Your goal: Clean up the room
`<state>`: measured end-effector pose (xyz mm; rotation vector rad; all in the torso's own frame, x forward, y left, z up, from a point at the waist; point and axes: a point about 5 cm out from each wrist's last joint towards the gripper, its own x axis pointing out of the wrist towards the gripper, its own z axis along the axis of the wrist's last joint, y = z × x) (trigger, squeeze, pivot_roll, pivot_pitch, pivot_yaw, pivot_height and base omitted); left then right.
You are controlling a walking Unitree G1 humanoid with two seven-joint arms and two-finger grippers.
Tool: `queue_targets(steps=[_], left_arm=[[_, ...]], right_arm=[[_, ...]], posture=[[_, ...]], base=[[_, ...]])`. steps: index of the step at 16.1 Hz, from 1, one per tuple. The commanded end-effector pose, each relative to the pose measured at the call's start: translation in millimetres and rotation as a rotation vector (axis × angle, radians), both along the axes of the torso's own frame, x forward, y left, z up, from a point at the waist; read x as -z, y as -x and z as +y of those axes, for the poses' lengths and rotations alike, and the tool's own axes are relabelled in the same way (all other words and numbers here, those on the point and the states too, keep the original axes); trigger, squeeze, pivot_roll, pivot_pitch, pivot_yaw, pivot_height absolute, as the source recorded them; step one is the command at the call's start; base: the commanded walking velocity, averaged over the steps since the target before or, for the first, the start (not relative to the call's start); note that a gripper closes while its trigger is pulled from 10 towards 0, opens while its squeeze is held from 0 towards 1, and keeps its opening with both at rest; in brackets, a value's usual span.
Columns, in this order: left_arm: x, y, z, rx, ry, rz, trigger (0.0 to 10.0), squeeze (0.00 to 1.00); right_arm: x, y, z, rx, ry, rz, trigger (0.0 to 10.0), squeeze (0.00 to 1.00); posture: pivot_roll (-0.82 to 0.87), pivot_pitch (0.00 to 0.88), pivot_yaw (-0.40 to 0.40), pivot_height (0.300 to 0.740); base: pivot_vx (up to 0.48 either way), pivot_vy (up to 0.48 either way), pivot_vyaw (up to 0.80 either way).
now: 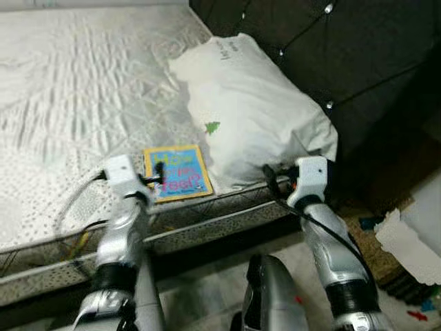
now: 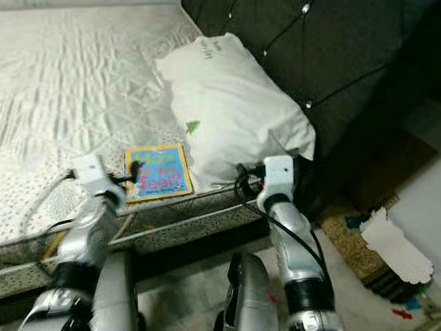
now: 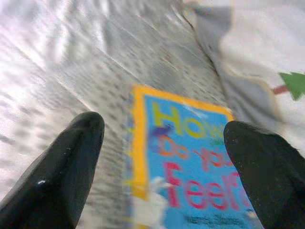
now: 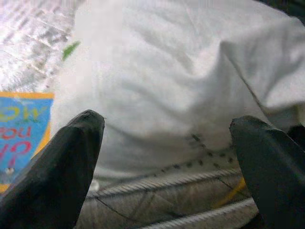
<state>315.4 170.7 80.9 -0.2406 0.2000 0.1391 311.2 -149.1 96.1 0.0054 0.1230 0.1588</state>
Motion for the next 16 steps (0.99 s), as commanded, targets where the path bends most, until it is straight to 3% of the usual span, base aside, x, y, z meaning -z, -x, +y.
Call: queue_targets(steps=[1,2,5,6,8,10,14,16], left_arm=[[-5.2,10.7,6.6,-0.021,-0.121,0.012,10.0,1.00],[-8.4,18.1,13.7,-0.037,-0.198,0.011,10.0,1.00],[-20.3,22.8,23.3,-0.093,-0.315,-0.027,10.0,1.00],[-29.5,22.1,22.6,-0.109,-0.361,-0.061,10.0,0.00],[-41.6,19.7,19.3,-0.119,-0.390,-0.117,10.0,0.00],[-46.2,17.8,14.9,-0.046,-0.343,-0.185,10.0,0.00],[-39.7,10.9,-11.0,0.062,-0.358,-0.180,10.0,0.00],[-40.7,9.4,-18.6,0.118,-0.351,-0.197,10.0,0.00]], right_arm=[[-4.6,-5.2,-1.2,0.002,-0.025,-0.023,10.0,0.04],[-6.3,-7.9,1.9,-0.015,-0.026,-0.035,10.0,0.00],[-10.6,-16.9,12.3,-0.042,-0.070,-0.044,10.0,0.00],[-10.5,-19.2,18.8,-0.048,-0.105,-0.042,10.0,0.00],[-13.4,-20.3,17.9,-0.012,-0.103,-0.072,10.0,0.00],[-17.5,-20.4,9.5,0.013,-0.101,-0.089,10.0,0.00],[-39.6,-12.8,-22.2,0.080,-0.158,-0.189,10.0,0.00],[-60.6,-11.6,-23.2,0.096,-0.194,-0.250,10.0,0.00]], posture=[[0.05,0.000,-0.066,0.541],[0.06,0.000,-0.064,0.541],[0.09,0.000,-0.063,0.541],[0.10,0.000,-0.046,0.541],[0.08,0.000,-0.026,0.541],[0.04,0.000,0.003,0.541],[-0.03,0.000,0.037,0.545],[-0.03,0.000,0.050,0.570]], base=[[0.000,0.000,0.00],[0.000,0.000,0.00],[0.000,0.000,0.00],[0.000,0.000,0.00],[0.000,0.000,0.00],[0.000,0.000,0.00],[0.000,0.000,0.00],[0.000,0.000,0.00]])
